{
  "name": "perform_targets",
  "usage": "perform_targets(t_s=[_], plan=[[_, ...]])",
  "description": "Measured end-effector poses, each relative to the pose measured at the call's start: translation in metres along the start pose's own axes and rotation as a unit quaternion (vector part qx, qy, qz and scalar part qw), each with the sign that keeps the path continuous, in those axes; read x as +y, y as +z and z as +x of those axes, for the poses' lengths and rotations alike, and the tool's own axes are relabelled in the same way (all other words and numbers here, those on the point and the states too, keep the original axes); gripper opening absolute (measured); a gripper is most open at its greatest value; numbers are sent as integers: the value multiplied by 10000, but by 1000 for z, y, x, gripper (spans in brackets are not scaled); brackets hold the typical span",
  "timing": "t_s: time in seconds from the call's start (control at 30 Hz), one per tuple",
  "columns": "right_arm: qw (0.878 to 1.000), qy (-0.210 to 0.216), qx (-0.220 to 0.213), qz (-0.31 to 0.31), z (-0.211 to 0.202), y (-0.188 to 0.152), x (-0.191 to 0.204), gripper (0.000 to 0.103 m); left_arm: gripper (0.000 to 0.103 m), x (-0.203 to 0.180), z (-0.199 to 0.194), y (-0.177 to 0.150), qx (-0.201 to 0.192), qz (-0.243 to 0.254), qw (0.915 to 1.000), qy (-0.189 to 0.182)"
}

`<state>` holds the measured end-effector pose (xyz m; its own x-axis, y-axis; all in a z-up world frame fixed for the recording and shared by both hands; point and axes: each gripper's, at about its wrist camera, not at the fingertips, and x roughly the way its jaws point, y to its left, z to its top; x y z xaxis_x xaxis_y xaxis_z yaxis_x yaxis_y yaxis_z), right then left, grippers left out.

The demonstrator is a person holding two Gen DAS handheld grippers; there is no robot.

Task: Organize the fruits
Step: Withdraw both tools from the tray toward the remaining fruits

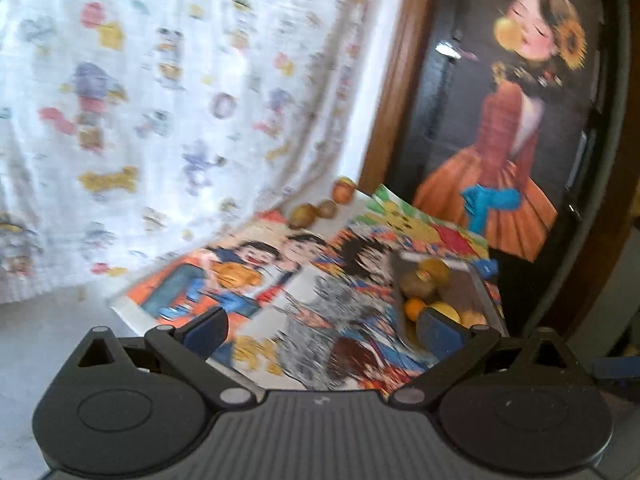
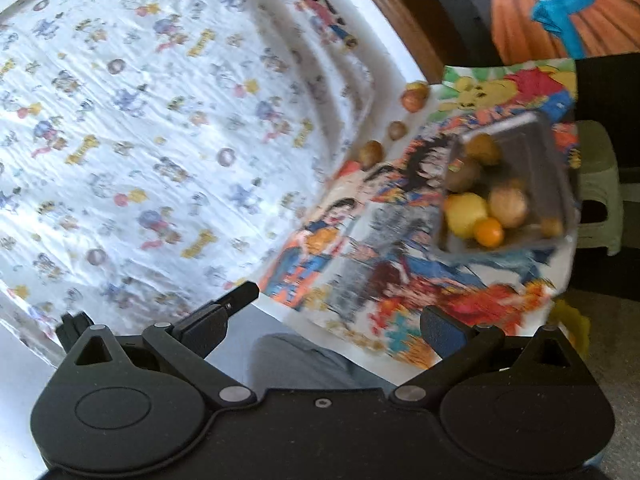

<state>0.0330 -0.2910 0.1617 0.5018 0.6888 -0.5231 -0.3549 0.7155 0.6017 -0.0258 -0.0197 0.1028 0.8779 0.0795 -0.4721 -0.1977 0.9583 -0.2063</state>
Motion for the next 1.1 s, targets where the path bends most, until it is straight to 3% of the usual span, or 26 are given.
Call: perform_targets(t_s=[0.13, 0.23, 0.37, 0.5, 0.73, 0.83, 1.1], plan=[[9991, 368, -99, -204, 7, 37, 35, 102, 103, 17, -6, 25, -187, -140, 9996, 178], [9977, 479, 57, -485, 27, 73, 56, 103, 103, 29, -2, 42, -393, -91, 9990, 204], [9965, 56, 233, -806, 69, 118, 70, 103, 103, 42, 22, 60, -369, -52, 9985, 412], [9939, -327, 510, -923, 118, 161, 68, 102, 103, 53, 60, 76, -373, -6, 9986, 380], [9932, -655, 709, -653, 204, 244, 51, 102, 103, 41, 153, 103, -463, 446, 9979, 67], [9916, -775, 854, -584, 249, 278, 36, 102, 103, 31, 200, 109, -250, 640, 9976, -17], [9847, -880, 1343, -682, 387, 329, -47, 102, 103, 17, 313, 115, 164, 1119, 9936, 9]])
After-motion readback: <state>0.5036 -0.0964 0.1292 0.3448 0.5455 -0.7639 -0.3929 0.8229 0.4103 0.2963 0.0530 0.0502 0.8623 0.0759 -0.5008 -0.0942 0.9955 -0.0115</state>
